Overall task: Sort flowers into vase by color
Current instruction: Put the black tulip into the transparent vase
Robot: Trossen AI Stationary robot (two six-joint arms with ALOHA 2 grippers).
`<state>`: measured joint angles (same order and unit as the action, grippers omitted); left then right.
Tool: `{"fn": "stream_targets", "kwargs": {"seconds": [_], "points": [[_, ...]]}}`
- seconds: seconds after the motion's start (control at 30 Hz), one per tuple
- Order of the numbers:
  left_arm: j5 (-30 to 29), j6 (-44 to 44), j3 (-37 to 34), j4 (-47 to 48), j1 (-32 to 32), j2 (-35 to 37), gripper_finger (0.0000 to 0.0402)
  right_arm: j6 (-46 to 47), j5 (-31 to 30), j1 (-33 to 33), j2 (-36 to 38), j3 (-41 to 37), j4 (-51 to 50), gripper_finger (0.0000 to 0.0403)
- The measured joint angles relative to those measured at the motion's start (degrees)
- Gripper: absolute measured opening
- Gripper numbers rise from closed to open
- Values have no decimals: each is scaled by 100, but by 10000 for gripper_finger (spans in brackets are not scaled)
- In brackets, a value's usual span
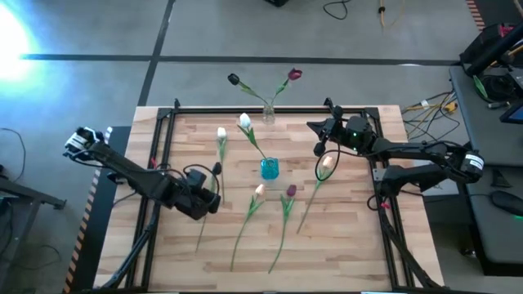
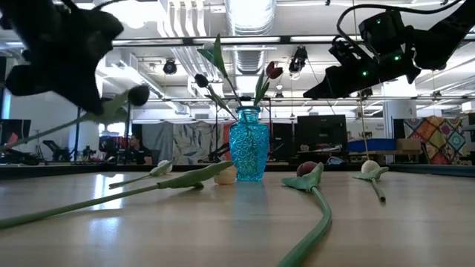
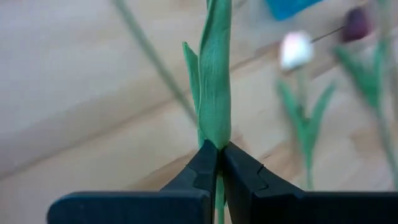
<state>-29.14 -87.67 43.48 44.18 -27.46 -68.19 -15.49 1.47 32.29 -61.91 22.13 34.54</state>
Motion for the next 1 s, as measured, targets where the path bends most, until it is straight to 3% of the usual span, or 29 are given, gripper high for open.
{"fn": "stream_targets", "kwargs": {"seconds": [0.23,0.43,0.6,0.7,0.87,1.0], "points": [[-1169,1780,278,-60,259,724,0,-10,87,-2,2,0,-97,9],[-1217,4130,-82,-1431,952,1429,0,-15,212,-2,4,2,-131,9],[-233,6345,-562,-3339,1747,1805,0,107,254,-2,4,73,-160,9],[602,7358,-774,-4324,2303,1941,0,288,619,-2,4,127,-177,9],[2022,8373,-924,-5368,3161,1916,0,1014,1510,-10,3,304,-175,10],[3097,8647,-931,-5960,3640,1695,0,1447,1695,-160,3,469,-170,21]]}}
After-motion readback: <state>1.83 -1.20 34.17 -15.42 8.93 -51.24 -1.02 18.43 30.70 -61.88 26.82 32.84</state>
